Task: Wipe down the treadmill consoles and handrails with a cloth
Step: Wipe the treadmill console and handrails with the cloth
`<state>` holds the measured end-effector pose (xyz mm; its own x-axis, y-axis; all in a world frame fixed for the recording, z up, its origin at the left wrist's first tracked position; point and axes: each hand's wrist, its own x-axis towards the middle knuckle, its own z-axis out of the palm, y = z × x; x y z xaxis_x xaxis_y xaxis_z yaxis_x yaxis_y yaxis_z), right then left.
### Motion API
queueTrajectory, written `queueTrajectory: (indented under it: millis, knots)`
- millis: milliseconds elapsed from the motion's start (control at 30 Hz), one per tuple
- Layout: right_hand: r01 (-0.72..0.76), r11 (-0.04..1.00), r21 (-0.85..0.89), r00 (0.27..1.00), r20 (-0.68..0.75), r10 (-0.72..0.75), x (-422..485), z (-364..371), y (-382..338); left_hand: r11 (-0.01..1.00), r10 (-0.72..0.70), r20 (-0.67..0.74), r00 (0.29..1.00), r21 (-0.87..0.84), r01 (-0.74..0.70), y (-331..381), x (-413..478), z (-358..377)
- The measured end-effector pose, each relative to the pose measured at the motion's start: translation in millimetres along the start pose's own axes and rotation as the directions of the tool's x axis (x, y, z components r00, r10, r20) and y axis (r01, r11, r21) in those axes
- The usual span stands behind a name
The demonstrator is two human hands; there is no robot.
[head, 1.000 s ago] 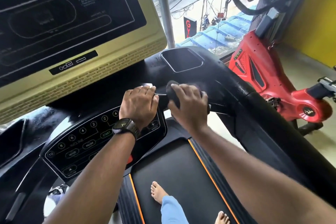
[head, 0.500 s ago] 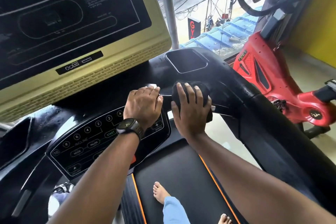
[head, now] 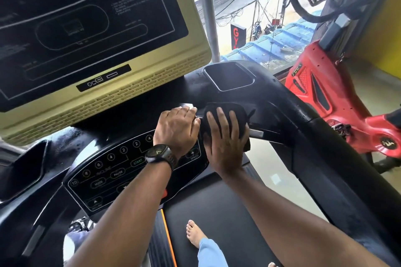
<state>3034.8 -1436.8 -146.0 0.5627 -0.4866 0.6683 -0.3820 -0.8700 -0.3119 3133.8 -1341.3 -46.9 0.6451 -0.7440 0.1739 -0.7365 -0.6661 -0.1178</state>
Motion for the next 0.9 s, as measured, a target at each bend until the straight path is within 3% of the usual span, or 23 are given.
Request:
queueTrajectory:
  millis: [200, 367, 533, 667, 700, 833, 900]
  knots:
    - [-0.013, 1.0, 0.008, 0.999, 0.043, 0.012, 18.2, -12.9, -0.8, 1.0, 0.0, -0.001, 1.0, 0.006, 0.0, -0.8, 0.1, 1.9]
    - [-0.189, 0.981, 0.031, 0.922, 0.35, 0.167, 67.3, -24.9, -0.5, 1.0, 0.002, 0.01, 1.0, -0.006, -0.001, -1.8, 0.7, 2.4]
    - [-0.09, 0.996, -0.012, 0.944, 0.317, 0.089, 51.2, -31.4, 6.6, 1.0, 0.003, -0.007, 1.0, -0.025, -0.003, -0.5, -1.2, -0.6]
    - [-0.192, 0.976, 0.1, 0.8, 0.592, 0.096, 94.9, -34.9, 17.4, 1.0, 0.004, 0.005, 1.0, -0.031, -0.003, -1.0, -0.2, -0.4]
    - [-0.212, 0.97, 0.12, 0.802, 0.588, 0.102, 93.0, -34.0, 18.3, 0.999, 0.002, 0.01, 1.0, -0.033, -0.002, -1.5, -0.2, 0.0]
    - [-0.096, 0.995, 0.022, 0.935, 0.344, 0.083, 50.5, -37.4, 15.6, 1.0, 0.003, -0.011, 1.0, -0.023, -0.003, -1.0, -0.7, 1.1]
    - [-0.034, 0.999, 0.031, 0.913, 0.408, 0.019, 59.2, -37.3, 21.7, 1.0, 0.004, -0.014, 1.0, -0.027, -0.005, 0.1, -0.5, 0.3]
